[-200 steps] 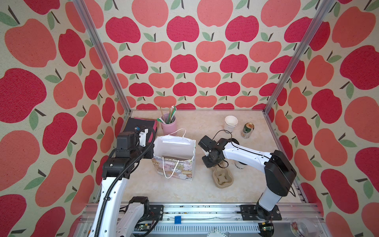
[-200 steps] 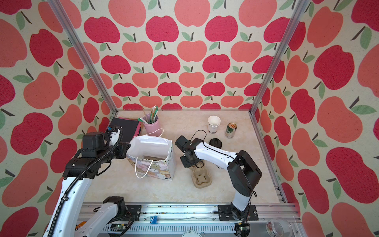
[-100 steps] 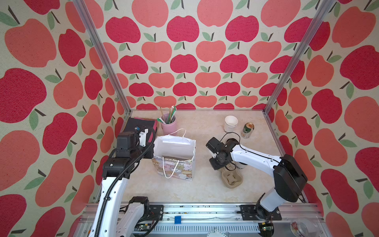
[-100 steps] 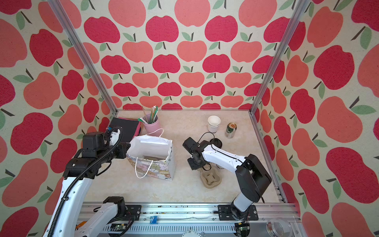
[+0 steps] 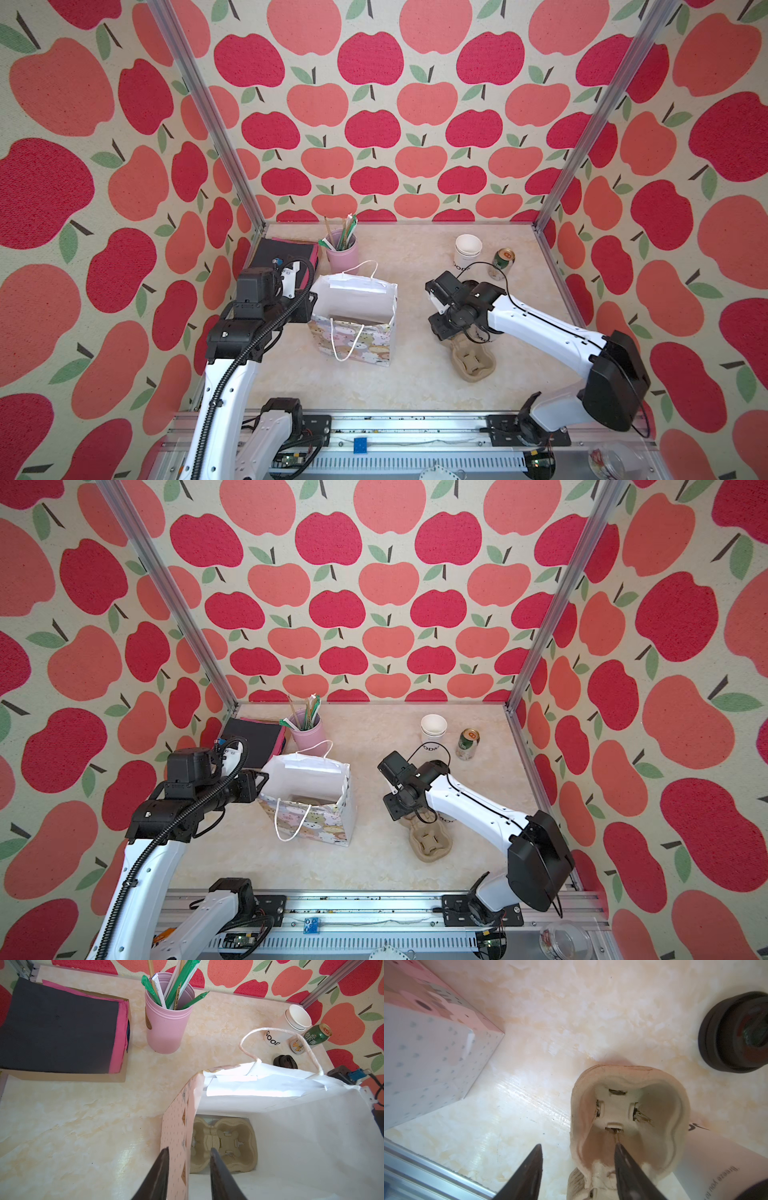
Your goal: Pack the takeout coffee
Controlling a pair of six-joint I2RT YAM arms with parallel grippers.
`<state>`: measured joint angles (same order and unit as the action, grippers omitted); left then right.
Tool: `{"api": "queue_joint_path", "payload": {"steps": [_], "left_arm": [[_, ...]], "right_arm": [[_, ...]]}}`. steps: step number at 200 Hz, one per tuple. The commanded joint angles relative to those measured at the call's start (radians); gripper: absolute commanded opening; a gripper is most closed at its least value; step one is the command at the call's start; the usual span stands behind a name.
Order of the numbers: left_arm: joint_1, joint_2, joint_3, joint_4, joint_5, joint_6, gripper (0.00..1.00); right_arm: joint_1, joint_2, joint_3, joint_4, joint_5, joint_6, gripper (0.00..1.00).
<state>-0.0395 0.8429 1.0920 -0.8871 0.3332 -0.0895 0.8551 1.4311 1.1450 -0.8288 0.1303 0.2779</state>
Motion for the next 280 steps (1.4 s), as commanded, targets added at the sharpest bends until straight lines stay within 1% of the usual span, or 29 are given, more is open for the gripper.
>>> {"api": "queue_joint_path", "payload": {"steps": [1, 9, 24, 47, 65, 79, 100, 123, 160, 164, 194, 226, 233, 239, 280], "left_arm": [[0.006, -0.012, 0.046, -0.037, -0.004, -0.01, 0.52], [0.006, -0.004, 0.053, -0.043, -0.002, -0.007, 0.56], [0.006, 0.028, 0.076, -0.066, -0.009, 0.004, 0.59], [0.004, 0.097, 0.127, -0.122, -0.03, 0.024, 0.59], [0.004, 0.136, 0.152, -0.152, -0.075, 0.038, 0.57], [0.004, 0.156, 0.162, -0.154, -0.089, 0.043, 0.53], [0.003, 0.183, 0.164, -0.14, -0.054, 0.041, 0.48], [-0.007, 0.214, 0.166, -0.125, -0.022, 0.034, 0.38], [-0.037, 0.24, 0.178, -0.098, -0.019, 0.052, 0.23], [-0.042, 0.267, 0.182, -0.094, -0.016, 0.056, 0.21], [-0.079, 0.312, 0.201, -0.072, -0.014, 0.086, 0.09], [-0.123, 0.371, 0.232, -0.031, -0.002, 0.116, 0.05], [-0.134, 0.386, 0.241, -0.021, 0.004, 0.126, 0.04], [-0.144, 0.399, 0.25, -0.013, 0.011, 0.133, 0.04], [-0.206, 0.489, 0.302, 0.038, 0.078, 0.187, 0.04]], "right_arm": [[0.015, -0.066, 0.052, 0.019, 0.02, -0.062, 0.63], [0.016, -0.086, 0.056, 0.037, 0.024, -0.07, 0.66], [0.018, -0.123, 0.048, 0.08, 0.026, -0.084, 0.7], [0.021, -0.19, 0.003, 0.154, 0.03, -0.091, 0.74], [0.021, -0.244, -0.045, 0.212, 0.035, -0.09, 0.76], [0.02, -0.281, -0.08, 0.25, 0.037, -0.092, 0.78], [0.019, -0.32, -0.109, 0.273, 0.042, -0.098, 0.8], [0.019, -0.339, -0.121, 0.269, 0.059, -0.107, 0.81], [0.018, -0.35, -0.143, 0.259, 0.083, -0.115, 0.81], [0.018, -0.349, -0.144, 0.258, 0.086, -0.116, 0.81], [0.017, -0.355, -0.145, 0.224, 0.128, -0.122, 0.81], [0.006, -0.37, -0.154, 0.194, 0.142, -0.122, 0.82], [0.003, -0.373, -0.157, 0.188, 0.144, -0.12, 0.82], [0.001, -0.375, -0.158, 0.183, 0.144, -0.12, 0.85], [-0.016, -0.394, -0.169, 0.155, 0.147, -0.105, 0.86]]}}
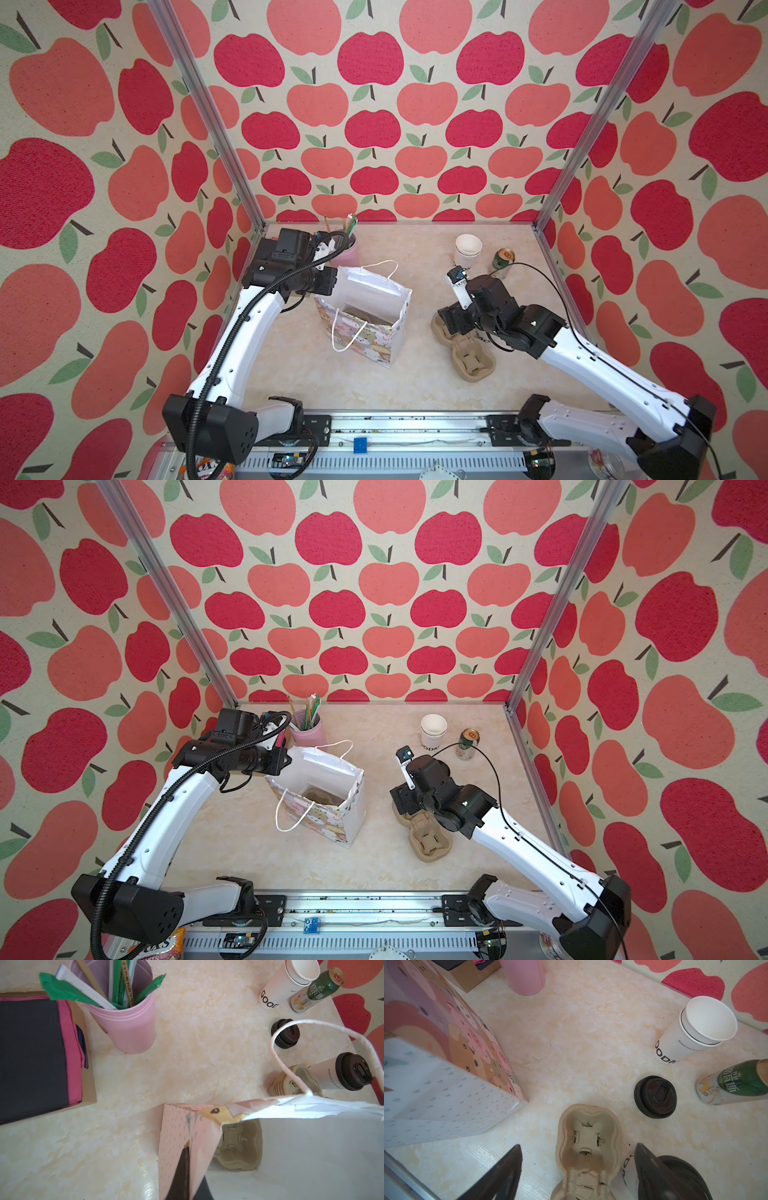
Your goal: Pack the takeout coffee
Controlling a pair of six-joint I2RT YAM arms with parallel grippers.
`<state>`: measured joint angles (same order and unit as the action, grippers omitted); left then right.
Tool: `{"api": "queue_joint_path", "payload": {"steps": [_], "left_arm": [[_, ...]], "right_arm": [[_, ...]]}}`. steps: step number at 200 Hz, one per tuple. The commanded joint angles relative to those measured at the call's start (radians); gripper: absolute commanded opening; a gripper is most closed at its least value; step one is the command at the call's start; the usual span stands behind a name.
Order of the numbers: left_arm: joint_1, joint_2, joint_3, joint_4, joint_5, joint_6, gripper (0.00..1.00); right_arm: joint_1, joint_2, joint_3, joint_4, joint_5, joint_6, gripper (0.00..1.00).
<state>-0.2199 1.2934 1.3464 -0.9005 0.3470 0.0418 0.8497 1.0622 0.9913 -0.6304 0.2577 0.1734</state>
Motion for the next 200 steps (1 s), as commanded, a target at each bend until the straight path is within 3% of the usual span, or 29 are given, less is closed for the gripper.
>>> {"api": "queue_joint_path", "payload": {"steps": [1, 51, 101, 147, 172, 200], "left_arm": [[-0.027, 0.042, 0.049, 0.052, 0.066, 0.057, 0.04], [-0.054, 0.133, 0.091, 0.086, 0.12, 0.075, 0.12], [-0.053, 0.091, 0.11, 0.138, 0.112, 0.055, 0.46], [-0.052, -0.115, 0.014, 0.182, 0.04, 0.038, 0.79], [-0.05, -0.264, -0.081, 0.21, 0.029, 0.025, 0.9], [-0.051, -0.417, -0.211, 0.284, 0.104, -0.003, 1.0]], "right_arm": [[-0.01, -0.025, -0.016, -0.044, 0.02, 0.0, 0.86], [-0.022, -0.045, -0.019, -0.076, 0.029, 0.015, 0.89], [-0.078, -0.051, 0.008, -0.162, 0.037, 0.079, 0.91], [-0.168, -0.081, 0.032, -0.298, 0.027, 0.136, 0.93], [-0.227, -0.084, 0.05, -0.37, 0.012, 0.125, 0.97], [-0.317, -0.049, 0.08, -0.438, -0.043, 0.114, 0.99]]}}
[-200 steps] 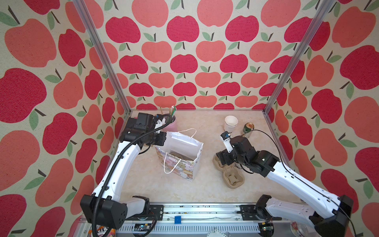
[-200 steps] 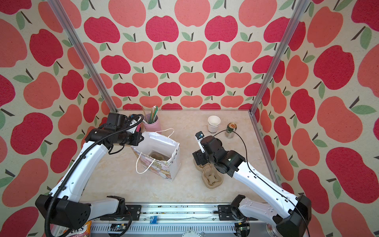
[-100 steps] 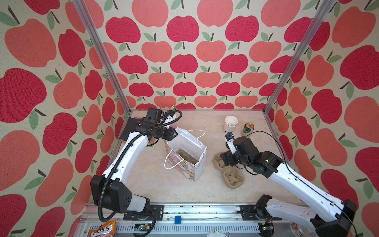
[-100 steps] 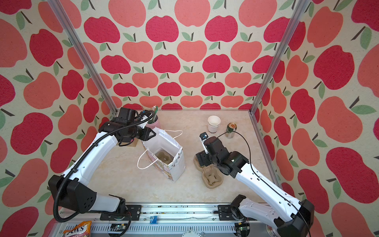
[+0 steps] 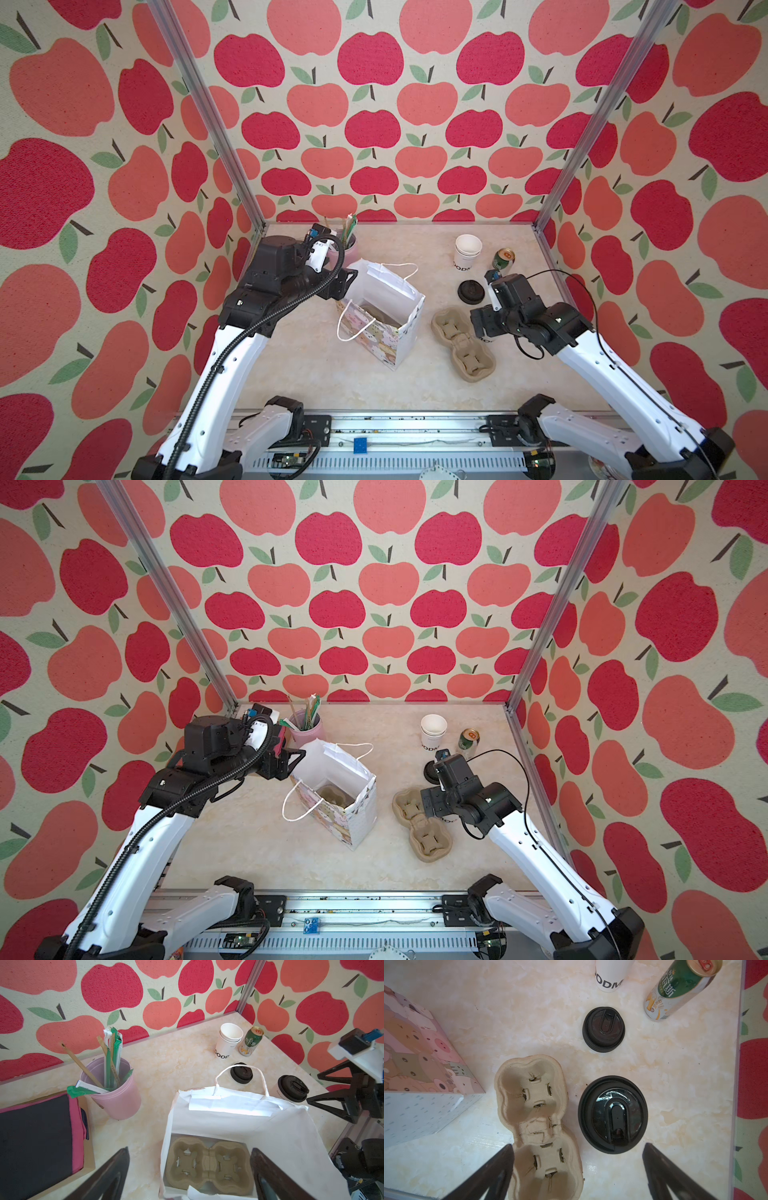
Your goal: Pack the takeout coffee
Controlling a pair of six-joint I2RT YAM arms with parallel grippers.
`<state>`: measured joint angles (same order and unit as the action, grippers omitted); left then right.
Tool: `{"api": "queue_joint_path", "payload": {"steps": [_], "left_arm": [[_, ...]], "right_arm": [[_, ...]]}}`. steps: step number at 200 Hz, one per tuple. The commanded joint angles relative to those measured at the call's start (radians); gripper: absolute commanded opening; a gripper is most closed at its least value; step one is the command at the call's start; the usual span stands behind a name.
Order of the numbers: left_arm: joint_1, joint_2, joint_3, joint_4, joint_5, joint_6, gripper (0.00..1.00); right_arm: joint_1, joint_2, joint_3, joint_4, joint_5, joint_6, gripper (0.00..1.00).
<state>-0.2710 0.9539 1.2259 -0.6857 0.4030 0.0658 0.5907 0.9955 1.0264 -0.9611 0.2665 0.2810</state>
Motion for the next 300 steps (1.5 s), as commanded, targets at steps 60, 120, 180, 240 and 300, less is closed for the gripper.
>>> {"api": "queue_joint_path", "payload": {"steps": [60, 120, 180, 240, 300], "left_arm": [[0.001, -0.244, -0.256, 0.199, 0.141, -0.011, 0.99], [0.017, -0.33, -0.364, 0.316, 0.163, -0.04, 0.99], [0.045, -0.354, -0.389, 0.327, 0.174, -0.049, 0.99], [0.087, -0.363, -0.412, 0.355, 0.21, -0.066, 0.99], [0.106, -0.371, -0.422, 0.368, 0.226, -0.075, 0.99]], "right_arm": [[-0.197, 0.09, 0.103, -0.18, -0.062, -0.024, 0.99], [-0.315, 0.108, 0.133, -0.134, -0.232, -0.207, 0.99], [-0.316, 0.226, 0.142, -0.095, -0.273, -0.319, 0.99], [-0.317, 0.293, 0.167, -0.114, -0.234, -0.341, 0.93], [-0.316, 0.361, 0.187, -0.135, -0.211, -0.338, 0.81]]}}
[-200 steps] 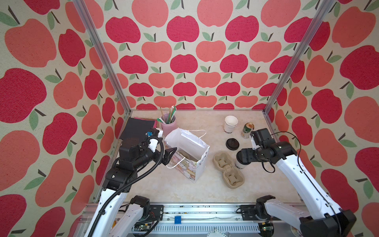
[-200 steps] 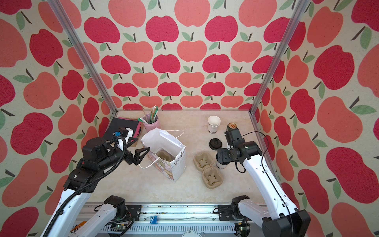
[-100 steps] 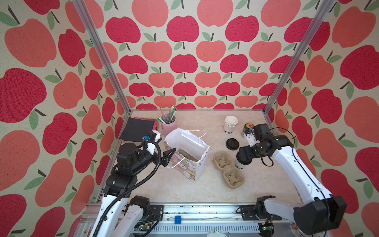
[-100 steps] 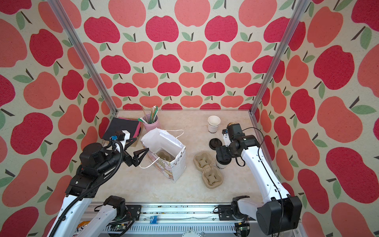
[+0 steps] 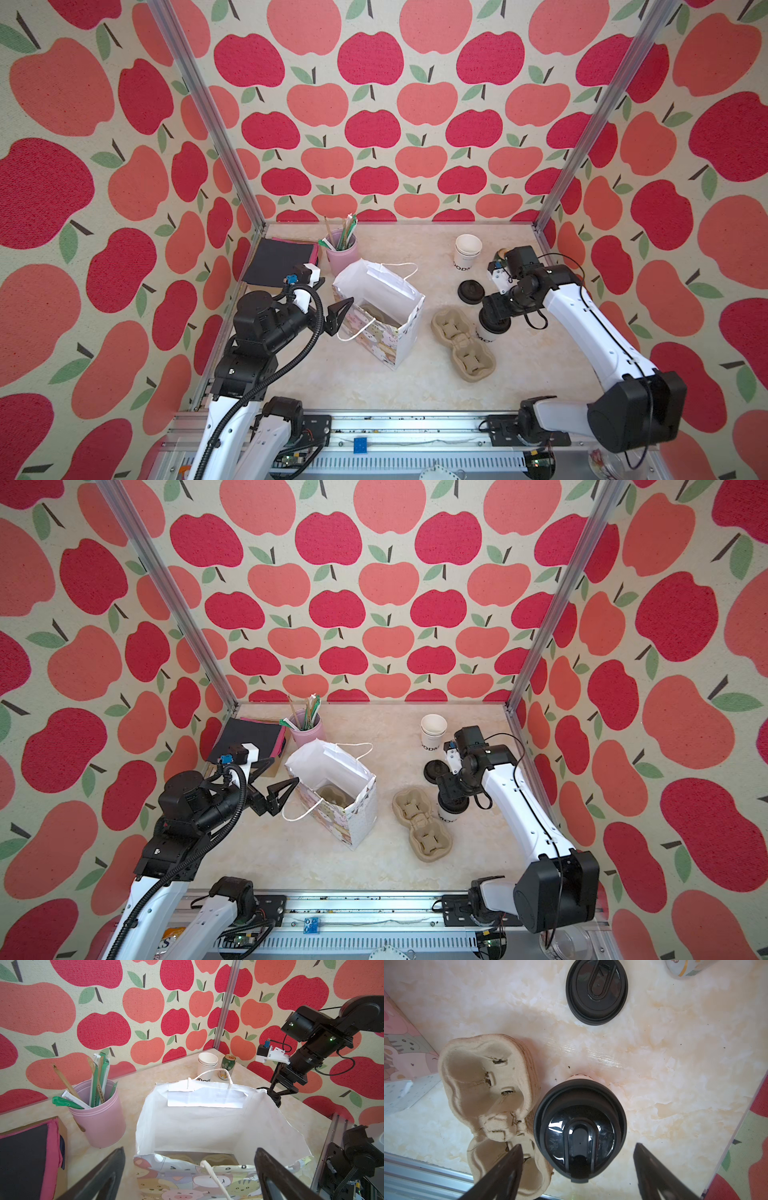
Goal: Pack the takeout coffee
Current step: 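Lower the right gripper onto the coffee cup lid and close on it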
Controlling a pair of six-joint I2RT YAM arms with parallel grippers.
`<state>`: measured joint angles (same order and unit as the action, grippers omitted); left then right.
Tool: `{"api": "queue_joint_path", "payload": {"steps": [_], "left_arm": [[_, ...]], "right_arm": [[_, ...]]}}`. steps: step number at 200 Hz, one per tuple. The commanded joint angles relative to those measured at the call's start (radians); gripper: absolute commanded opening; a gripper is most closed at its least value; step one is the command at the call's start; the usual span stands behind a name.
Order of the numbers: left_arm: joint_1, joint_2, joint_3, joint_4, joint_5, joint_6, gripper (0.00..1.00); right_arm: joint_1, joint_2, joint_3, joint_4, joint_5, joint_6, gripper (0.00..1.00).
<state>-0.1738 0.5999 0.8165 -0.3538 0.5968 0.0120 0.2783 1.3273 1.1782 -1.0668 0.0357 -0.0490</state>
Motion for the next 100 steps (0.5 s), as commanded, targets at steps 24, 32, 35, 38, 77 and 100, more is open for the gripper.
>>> {"api": "queue_joint_path", "payload": {"steps": [24, 32, 35, 38, 77, 100], "left_arm": [[0.014, -0.015, -0.016, 0.041, 0.041, -0.023, 0.99], [0.015, -0.013, -0.017, 0.043, 0.045, -0.024, 0.99], [0.016, -0.014, -0.017, 0.044, 0.046, -0.024, 0.99], [0.016, -0.013, -0.017, 0.044, 0.047, -0.024, 0.99], [0.018, -0.012, -0.02, 0.046, 0.054, -0.026, 0.99], [0.02, -0.011, -0.022, 0.045, 0.057, -0.026, 0.99]], "right_arm": [[-0.004, 0.066, 0.054, -0.042, 0.009, 0.0, 0.78], [-0.004, 0.078, 0.057, -0.046, 0.01, 0.0, 0.77], [-0.004, 0.084, 0.059, -0.048, 0.011, 0.0, 0.77], [-0.004, 0.089, 0.061, -0.049, 0.012, 0.001, 0.77], [-0.002, 0.118, 0.064, -0.062, 0.018, 0.004, 0.77], [-0.001, 0.118, 0.056, -0.064, 0.011, 0.005, 0.76]]}}
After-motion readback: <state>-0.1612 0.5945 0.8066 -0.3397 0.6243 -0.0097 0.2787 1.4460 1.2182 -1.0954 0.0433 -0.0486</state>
